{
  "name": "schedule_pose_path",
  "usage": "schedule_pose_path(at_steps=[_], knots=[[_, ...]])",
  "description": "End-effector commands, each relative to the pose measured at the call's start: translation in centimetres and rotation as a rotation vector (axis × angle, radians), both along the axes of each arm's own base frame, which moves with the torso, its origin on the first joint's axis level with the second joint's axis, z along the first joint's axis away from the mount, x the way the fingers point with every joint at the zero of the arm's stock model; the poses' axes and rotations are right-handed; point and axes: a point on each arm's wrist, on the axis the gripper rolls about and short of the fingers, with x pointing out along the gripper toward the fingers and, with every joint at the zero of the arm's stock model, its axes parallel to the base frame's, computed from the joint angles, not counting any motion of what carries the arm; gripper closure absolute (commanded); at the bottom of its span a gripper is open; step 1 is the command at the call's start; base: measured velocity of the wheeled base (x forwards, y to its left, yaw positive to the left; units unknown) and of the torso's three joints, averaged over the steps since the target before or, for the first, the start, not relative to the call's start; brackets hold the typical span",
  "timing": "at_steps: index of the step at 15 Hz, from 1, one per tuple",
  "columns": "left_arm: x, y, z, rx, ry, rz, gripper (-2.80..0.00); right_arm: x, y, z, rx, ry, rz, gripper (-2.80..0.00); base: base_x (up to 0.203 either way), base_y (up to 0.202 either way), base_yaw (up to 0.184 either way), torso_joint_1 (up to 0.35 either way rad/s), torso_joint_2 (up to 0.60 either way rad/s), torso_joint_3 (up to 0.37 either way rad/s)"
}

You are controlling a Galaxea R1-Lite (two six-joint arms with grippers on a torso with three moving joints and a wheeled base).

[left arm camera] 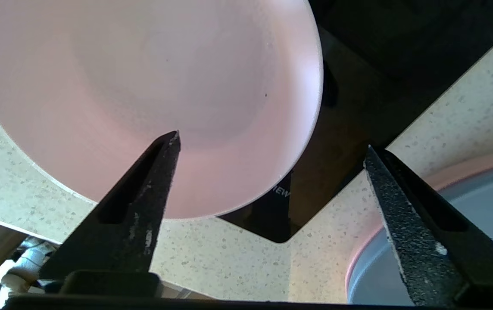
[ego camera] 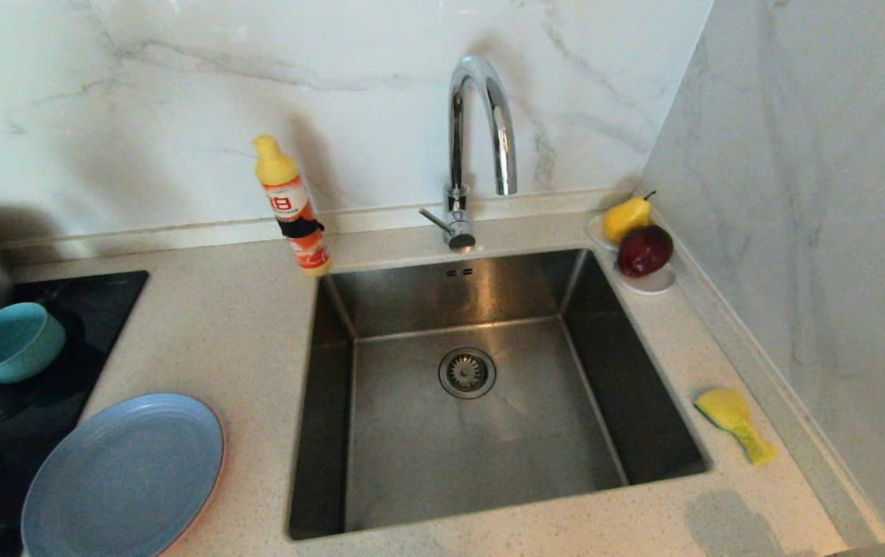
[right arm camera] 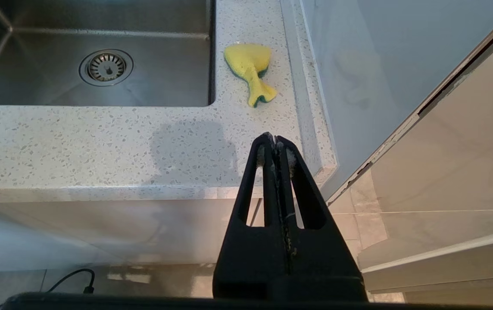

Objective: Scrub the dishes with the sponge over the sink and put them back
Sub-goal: Place the bowl on the plate

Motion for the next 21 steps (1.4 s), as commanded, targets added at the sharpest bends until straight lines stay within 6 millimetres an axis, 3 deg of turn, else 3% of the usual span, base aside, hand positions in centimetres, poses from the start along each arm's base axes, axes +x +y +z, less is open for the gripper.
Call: schedule_pose_path(at_steps=[1,3,4,18,21], knots=[[0.0,0.0,-0.5,-0.012,0.008,-0.002,-2.80,0.0,0.0,0.0,-0.001,0.001,0.000,0.00,0.000,0.000,0.000,0.000,0.00,0.000],[0.1,0.1,-0.6,-0.011,0.007,-0.001,-2.80,0.0,0.0,0.0,-0.001,0.001,0.000,0.00,0.000,0.000,0.000,0.000,0.00,0.000],[0.0,0.1,-0.5,-0.011,0.006,-0.002,0.00,0.0,0.0,0.0,-0.001,0.001,0.000,0.00,0.000,0.000,0.000,0.000,0.00,0.000],[-0.2,-0.1,-0.2,0.002,0.006,-0.006,0.00,0.0,0.0,0.0,-0.001,0.001,0.000,0.00,0.000,0.000,0.000,0.000,0.00,0.000],[-1.2,-1.4,2.1,0.041,-0.024,-0.009,0.00,0.0,0.0,0.0,-0.001,0.001,0.000,0.00,0.000,0.000,0.000,0.000,0.00,0.000]])
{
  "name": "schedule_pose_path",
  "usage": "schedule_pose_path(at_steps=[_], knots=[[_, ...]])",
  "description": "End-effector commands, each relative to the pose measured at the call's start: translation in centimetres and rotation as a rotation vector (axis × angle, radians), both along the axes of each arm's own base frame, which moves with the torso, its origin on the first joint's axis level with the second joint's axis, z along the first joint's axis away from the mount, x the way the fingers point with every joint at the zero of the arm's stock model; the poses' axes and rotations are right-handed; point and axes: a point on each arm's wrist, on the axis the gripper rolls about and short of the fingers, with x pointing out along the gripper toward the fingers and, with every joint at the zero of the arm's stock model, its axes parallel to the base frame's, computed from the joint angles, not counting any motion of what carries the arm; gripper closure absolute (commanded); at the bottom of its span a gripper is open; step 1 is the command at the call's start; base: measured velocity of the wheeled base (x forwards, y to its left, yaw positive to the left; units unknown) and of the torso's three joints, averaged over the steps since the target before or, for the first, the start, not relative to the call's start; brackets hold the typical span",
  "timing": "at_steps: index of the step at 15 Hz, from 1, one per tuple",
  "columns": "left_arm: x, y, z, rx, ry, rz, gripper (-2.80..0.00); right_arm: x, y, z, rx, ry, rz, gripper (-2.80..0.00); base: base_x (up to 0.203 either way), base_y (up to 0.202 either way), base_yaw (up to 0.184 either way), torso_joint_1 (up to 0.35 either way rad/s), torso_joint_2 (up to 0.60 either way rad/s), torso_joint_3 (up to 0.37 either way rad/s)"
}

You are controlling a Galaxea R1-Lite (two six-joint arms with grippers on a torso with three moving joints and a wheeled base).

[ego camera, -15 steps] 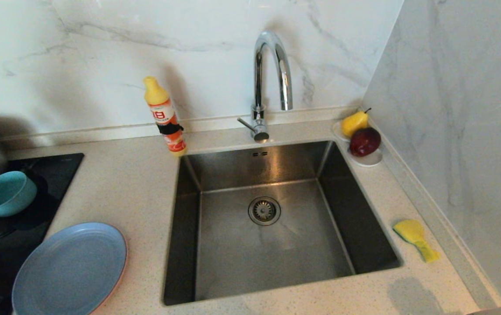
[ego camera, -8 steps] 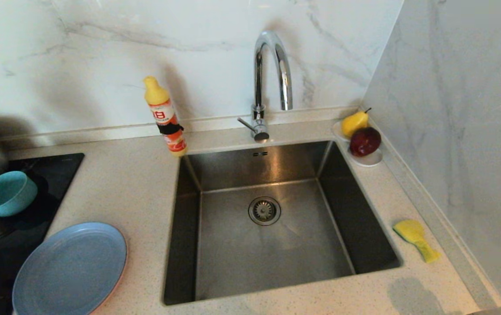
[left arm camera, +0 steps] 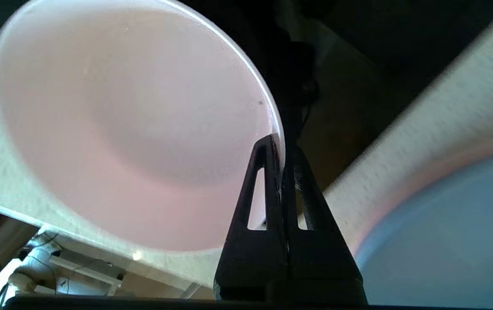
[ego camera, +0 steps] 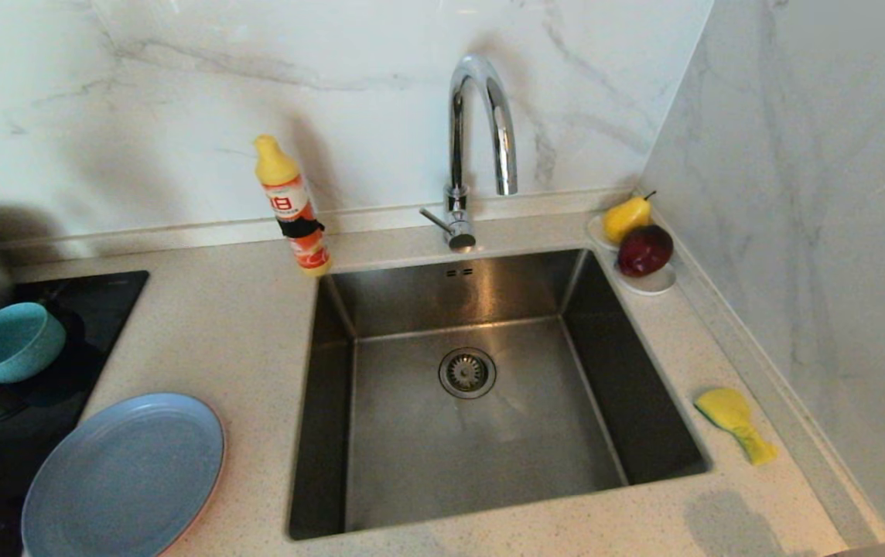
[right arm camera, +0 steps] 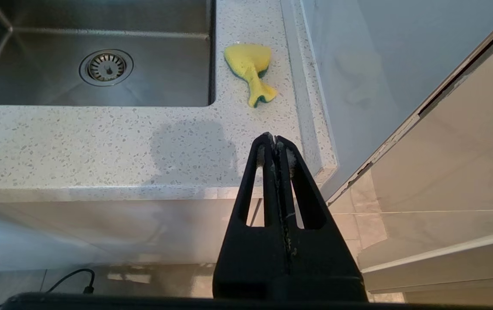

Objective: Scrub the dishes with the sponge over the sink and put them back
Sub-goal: Place the bowl on the plate

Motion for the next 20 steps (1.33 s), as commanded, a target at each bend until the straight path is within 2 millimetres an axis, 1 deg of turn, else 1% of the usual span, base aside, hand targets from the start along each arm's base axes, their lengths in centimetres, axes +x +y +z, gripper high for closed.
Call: schedule_pose_path(at_steps=[1,3,5,8,10,11,14,15,18,20], knots=[[-1.2,-1.5,2.7,0.046,-0.041,-0.005,0.00,0.0,0.0,0.0,-0.001,0.001,0.002,0.00,0.000,0.000,0.000,0.000,0.00,0.000],[-2.0,-3.3,5.1,0.055,-0.083,-0.033,0.00,0.0,0.0,0.0,-0.001,0.001,0.001,0.00,0.000,0.000,0.000,0.000,0.00,0.000],[-2.4,-5.9,7.0,0.044,-0.099,-0.103,0.00,0.0,0.0,0.0,-0.001,0.001,0.000,0.00,0.000,0.000,0.000,0.000,0.00,0.000],[-2.5,-9.5,8.7,0.045,-0.117,-0.207,0.00,0.0,0.0,0.0,-0.001,0.001,0.002,0.00,0.000,0.000,0.000,0.000,0.00,0.000],[-2.1,-11.0,9.1,0.048,-0.116,-0.254,0.00,0.0,0.0,0.0,-0.001,0.001,0.000,0.00,0.000,0.000,0.000,0.000,0.00,0.000],[-1.9,-11.3,9.0,0.050,-0.104,-0.254,0.00,0.0,0.0,0.0,-0.001,0.001,0.002,0.00,0.000,0.000,0.000,0.000,0.00,0.000],[-0.5,-10.0,7.9,0.055,-0.063,-0.226,0.00,0.0,0.0,0.0,-0.001,0.001,0.000,0.00,0.000,0.000,0.000,0.000,0.00,0.000],[-0.3,-9.2,7.5,0.066,-0.055,-0.199,-2.80,0.0,0.0,0.0,-0.001,0.001,0.000,0.00,0.000,0.000,0.000,0.000,0.00,0.000],[0.5,-7.0,6.0,0.039,-0.030,-0.131,-2.80,0.0,0.0,0.0,-0.001,0.001,0.000,0.00,0.000,0.000,0.000,0.000,0.00,0.000],[0.6,-6.1,5.0,0.011,-0.011,-0.104,-2.80,0.0,0.0,0.0,-0.001,0.001,0.000,0.00,0.000,0.000,0.000,0.000,0.00,0.000]])
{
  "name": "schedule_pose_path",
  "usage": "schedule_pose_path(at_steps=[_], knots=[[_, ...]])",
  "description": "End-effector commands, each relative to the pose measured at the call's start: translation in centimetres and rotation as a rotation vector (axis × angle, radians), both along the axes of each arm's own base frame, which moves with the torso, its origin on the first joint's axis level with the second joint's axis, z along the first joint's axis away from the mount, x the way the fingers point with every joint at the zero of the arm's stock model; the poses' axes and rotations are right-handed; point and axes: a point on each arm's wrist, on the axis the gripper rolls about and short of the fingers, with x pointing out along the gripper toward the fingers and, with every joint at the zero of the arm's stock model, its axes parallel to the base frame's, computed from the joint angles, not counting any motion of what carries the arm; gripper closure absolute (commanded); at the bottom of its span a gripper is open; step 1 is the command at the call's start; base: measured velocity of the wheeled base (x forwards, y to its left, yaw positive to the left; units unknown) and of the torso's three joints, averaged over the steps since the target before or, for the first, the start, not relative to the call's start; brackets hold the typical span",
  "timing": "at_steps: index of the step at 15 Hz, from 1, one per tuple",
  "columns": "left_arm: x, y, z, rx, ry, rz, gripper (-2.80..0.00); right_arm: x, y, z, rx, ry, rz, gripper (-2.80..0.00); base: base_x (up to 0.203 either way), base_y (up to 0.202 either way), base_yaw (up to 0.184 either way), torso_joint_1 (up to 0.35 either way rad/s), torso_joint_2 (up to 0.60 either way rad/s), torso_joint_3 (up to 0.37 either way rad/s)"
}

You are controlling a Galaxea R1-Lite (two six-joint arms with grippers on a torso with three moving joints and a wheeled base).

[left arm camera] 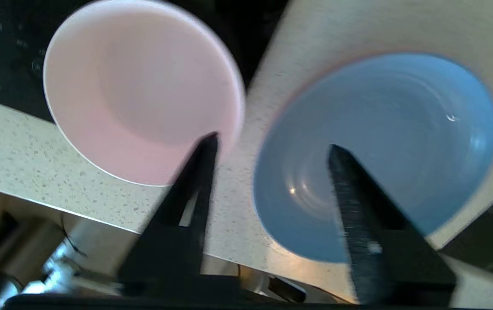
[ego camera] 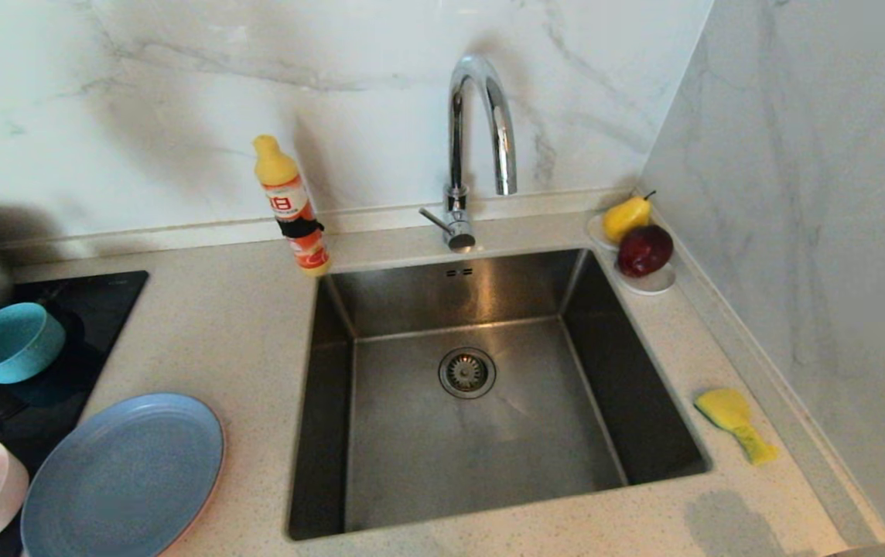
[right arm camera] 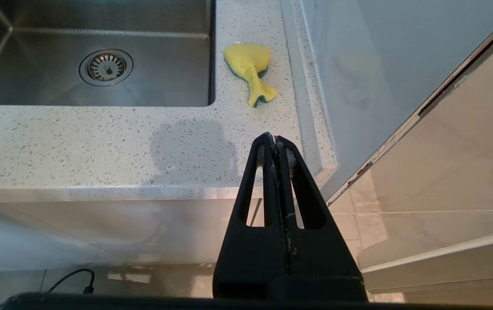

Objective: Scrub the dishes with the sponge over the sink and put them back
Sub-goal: Place the bowl on the plate

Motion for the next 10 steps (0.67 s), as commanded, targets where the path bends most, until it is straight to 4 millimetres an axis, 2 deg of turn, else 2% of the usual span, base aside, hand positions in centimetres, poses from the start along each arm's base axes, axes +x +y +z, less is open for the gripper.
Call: schedule_pose_path(at_steps=[1,6,10], knots=[[0.5,1.2,-1.9,-0.060,0.053,0.030,-2.80,0.0,0.0,0.0,-0.001,0.001,0.001,0.00,0.000,0.000,0.000,0.000,0.00,0.000],[1.7,4.2,-5.3,-0.078,0.054,0.105,-2.80,0.0,0.0,0.0,-0.001,0.001,0.000,0.00,0.000,0.000,0.000,0.000,0.00,0.000],[1.7,4.2,-6.1,-0.105,0.069,0.112,-2.80,0.0,0.0,0.0,-0.001,0.001,0.000,0.00,0.000,0.000,0.000,0.000,0.00,0.000]])
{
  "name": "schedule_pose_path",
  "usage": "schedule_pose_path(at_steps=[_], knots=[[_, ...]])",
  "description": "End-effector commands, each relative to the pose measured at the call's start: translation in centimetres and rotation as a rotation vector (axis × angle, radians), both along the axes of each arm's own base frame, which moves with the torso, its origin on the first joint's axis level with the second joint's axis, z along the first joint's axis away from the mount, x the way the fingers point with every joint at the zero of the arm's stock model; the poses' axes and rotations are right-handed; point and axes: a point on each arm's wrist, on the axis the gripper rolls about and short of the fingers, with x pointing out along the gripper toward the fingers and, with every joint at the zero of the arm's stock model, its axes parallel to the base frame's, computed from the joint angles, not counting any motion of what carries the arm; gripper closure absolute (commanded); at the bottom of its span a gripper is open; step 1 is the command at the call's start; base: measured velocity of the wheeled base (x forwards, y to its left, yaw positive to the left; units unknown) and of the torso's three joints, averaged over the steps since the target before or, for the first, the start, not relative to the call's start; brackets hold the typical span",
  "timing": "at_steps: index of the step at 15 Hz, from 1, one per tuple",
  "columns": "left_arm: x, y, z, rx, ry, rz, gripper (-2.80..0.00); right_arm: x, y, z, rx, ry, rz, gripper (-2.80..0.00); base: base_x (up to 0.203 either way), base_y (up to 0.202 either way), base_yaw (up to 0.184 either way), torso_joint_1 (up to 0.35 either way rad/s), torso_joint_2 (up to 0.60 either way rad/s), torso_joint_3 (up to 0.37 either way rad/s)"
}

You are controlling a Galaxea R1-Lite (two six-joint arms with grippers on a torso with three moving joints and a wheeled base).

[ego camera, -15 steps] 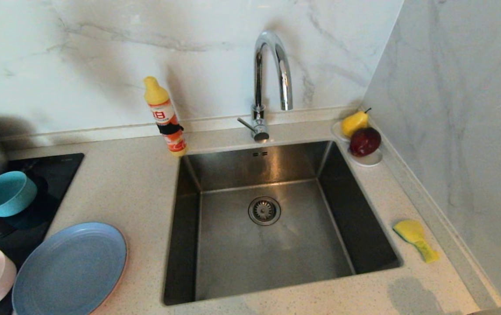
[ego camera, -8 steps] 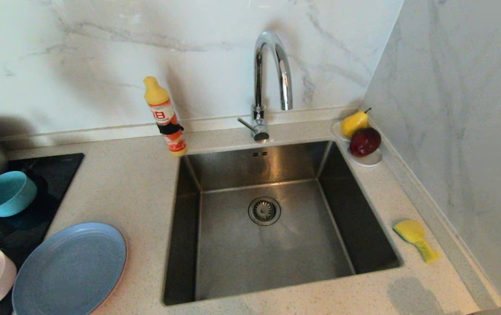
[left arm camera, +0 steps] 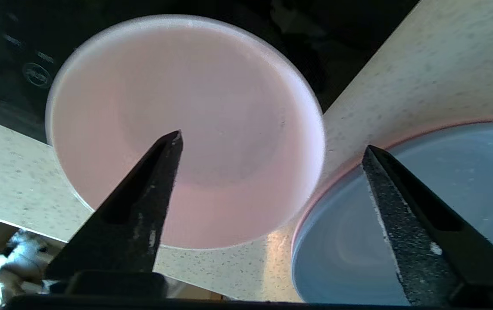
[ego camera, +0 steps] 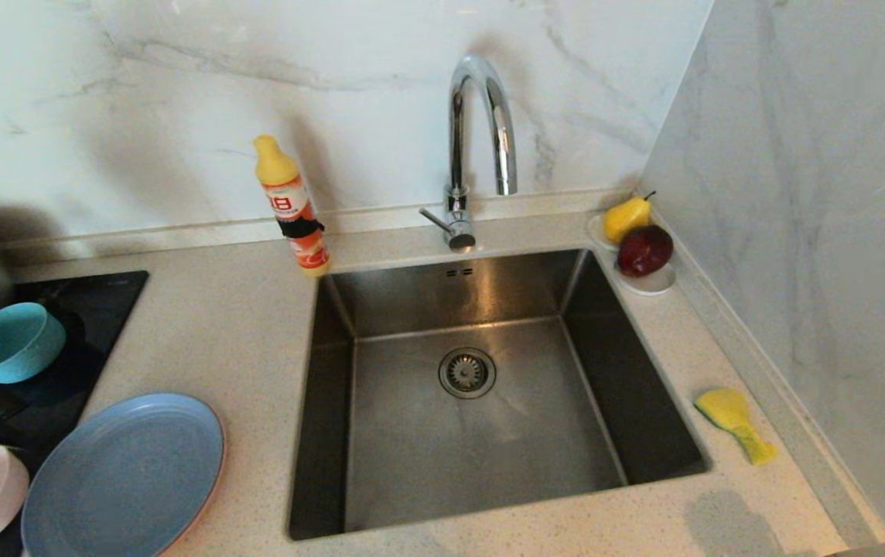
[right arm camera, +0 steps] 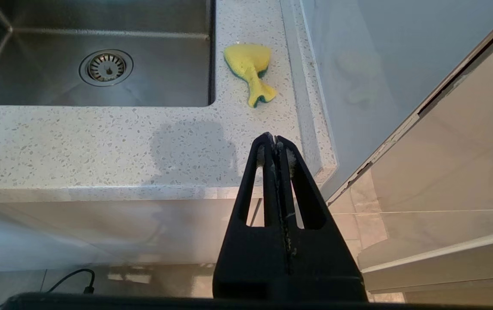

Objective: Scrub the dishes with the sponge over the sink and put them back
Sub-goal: Place the bowl on the plate

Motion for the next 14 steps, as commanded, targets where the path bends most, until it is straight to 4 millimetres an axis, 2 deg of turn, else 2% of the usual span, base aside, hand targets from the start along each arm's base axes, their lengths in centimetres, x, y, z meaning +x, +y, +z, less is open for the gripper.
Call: schedule_pose_path(at_steps=[1,4,11,12,14], knots=[[0.1,0.1,-1.1,-0.030,0.025,0.002,-2.80,0.0,0.0,0.0,-0.001,0.001,0.000,0.00,0.000,0.000,0.000,0.000,0.00,0.000],[0.4,0.4,-2.0,-0.035,0.025,0.013,-2.80,0.0,0.0,0.0,-0.001,0.001,0.000,0.00,0.000,0.000,0.000,0.000,0.00,0.000],[0.5,0.6,-2.7,-0.049,0.039,0.015,-2.80,0.0,0.0,0.0,-0.001,0.001,0.000,0.00,0.000,0.000,0.000,0.000,0.00,0.000],[0.5,0.6,-2.7,-0.048,0.039,0.014,0.00,0.0,0.0,0.0,-0.001,0.001,0.000,0.00,0.000,0.000,0.000,0.000,0.00,0.000],[0.5,0.6,-3.0,-0.053,0.047,0.016,0.00,0.0,0.0,0.0,-0.001,0.001,0.000,0.00,0.000,0.000,0.000,0.000,0.00,0.000]])
